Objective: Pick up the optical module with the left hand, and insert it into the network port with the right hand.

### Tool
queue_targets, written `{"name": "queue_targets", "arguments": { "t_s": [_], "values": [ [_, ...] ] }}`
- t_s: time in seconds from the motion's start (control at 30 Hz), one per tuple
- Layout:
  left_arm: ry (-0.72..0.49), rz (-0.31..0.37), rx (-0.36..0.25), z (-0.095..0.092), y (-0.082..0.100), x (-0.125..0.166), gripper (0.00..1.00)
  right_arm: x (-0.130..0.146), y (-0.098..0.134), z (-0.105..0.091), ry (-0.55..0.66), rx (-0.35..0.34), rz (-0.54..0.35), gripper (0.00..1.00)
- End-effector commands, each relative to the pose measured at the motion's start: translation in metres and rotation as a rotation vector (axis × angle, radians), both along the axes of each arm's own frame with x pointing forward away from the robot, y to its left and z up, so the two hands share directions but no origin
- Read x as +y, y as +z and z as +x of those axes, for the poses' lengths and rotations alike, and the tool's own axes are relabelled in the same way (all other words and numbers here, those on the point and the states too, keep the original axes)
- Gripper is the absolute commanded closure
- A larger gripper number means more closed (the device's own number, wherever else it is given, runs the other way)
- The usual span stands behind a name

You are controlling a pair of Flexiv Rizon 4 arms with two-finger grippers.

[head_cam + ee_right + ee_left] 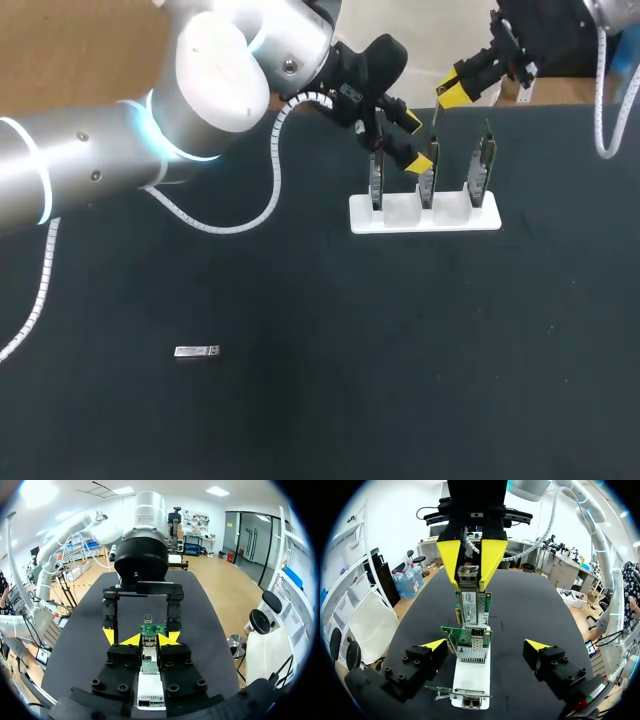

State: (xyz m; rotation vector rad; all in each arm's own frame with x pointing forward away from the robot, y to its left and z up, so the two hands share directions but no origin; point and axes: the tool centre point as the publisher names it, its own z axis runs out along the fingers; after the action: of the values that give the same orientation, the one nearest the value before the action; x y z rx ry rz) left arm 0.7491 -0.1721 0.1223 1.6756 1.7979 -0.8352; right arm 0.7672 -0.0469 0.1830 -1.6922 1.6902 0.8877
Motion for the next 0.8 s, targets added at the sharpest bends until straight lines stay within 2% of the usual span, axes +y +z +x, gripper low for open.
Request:
{"name": "queue_targets", "arguments": {
  "t_s": [0.03, 0.3, 0.5, 0.8],
  "values": [
    [0.000, 0.004, 0.001, 0.0007, 0.0004, -0.0009, 0.00, 0.0025, -0.0035, -0.0041, -0.014, -0.003, -0.002, 1.00],
    [0.000, 0.004, 0.001, 0.0007, 0.0004, -0.0009, 0.00, 0.0046, -0.0099, -0.0055, -0.027, 0.004, -0.017, 1.00],
    [0.000, 0.004, 0.001, 0.0007, 0.0004, -0.0009, 0.00, 0.0058, -0.0113, -0.0052, -0.047, -0.038, -0.045, 1.00],
    [0.000, 0.004, 0.001, 0.0007, 0.0004, -0.0009, 0.00, 0.0076, -0.0132, -0.0066, -0.033, -0.045, -0.065, 1.00]
  ]
}}
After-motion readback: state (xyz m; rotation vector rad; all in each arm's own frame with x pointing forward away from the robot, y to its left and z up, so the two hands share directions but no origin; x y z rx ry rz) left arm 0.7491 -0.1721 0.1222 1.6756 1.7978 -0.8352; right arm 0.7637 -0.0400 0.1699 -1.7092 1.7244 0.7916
